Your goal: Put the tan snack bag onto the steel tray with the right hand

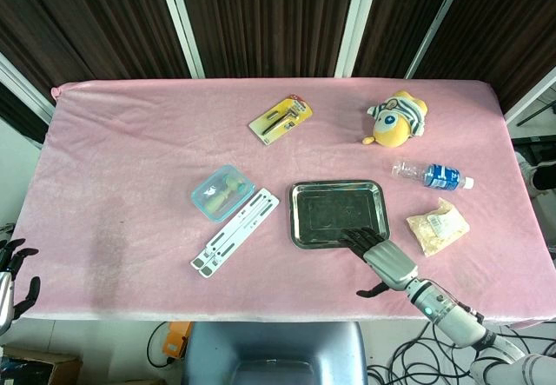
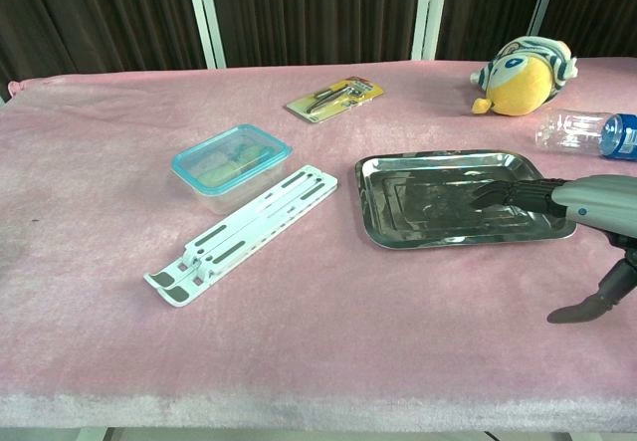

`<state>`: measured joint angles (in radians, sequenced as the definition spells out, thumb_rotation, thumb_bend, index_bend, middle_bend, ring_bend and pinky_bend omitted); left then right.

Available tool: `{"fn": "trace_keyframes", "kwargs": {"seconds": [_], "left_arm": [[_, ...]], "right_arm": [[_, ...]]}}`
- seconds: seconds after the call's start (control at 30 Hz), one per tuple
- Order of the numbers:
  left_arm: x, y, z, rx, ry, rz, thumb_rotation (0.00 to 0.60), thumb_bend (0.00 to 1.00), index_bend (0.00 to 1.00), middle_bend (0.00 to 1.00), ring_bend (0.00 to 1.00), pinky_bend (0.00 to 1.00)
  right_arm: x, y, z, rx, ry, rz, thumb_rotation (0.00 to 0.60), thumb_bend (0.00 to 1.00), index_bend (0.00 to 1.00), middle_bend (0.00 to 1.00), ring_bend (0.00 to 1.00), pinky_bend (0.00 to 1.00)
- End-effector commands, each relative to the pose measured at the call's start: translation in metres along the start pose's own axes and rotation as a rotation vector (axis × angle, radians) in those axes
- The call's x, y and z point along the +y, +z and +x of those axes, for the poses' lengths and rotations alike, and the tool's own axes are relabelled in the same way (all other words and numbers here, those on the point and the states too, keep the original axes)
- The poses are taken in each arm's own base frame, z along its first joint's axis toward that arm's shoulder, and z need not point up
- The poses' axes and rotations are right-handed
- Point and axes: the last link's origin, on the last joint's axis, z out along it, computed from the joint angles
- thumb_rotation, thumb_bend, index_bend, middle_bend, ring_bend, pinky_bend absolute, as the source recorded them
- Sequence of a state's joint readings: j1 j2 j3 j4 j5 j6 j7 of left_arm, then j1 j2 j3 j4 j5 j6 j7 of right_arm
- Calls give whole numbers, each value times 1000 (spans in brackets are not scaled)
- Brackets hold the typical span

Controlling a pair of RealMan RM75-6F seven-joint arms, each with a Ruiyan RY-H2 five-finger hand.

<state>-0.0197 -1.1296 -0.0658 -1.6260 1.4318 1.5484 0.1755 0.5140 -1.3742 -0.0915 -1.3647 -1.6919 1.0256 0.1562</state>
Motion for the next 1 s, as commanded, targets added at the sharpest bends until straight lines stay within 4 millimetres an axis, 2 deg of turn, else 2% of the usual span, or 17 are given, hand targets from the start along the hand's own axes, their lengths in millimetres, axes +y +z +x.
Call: {"fn": "trace_keyframes", "kwargs": {"seconds": [0.03,0.37,0.63,0.87,1.0], "left_arm": [[0,1,0,-2,0,-3,600,436,320,192,129,346],[0,1,0,0,-2,0,600,436,320,192,129,346],[-1,0,-1,-6,0,3,600,436,320,192,129,346],[-3,-1,1,-5,-5,16,600,435,320,192,129,346],[-2,0,1,-7,-5,17,600,436,320,192,129,347]], "right_arm": [[0,0,0,3,-1,-2,600,176,0,0,0,193],[3,-3,5,33,0,-13,600,176,0,0,0,193],[11,-16,9,43,-26,-46,600,176,0,0,0,194],[38,-50,21,73,-85,-191,600,176,0,0,0,194],[62,-64,33,111,-91,-304,600,176,0,0,0,194]]}}
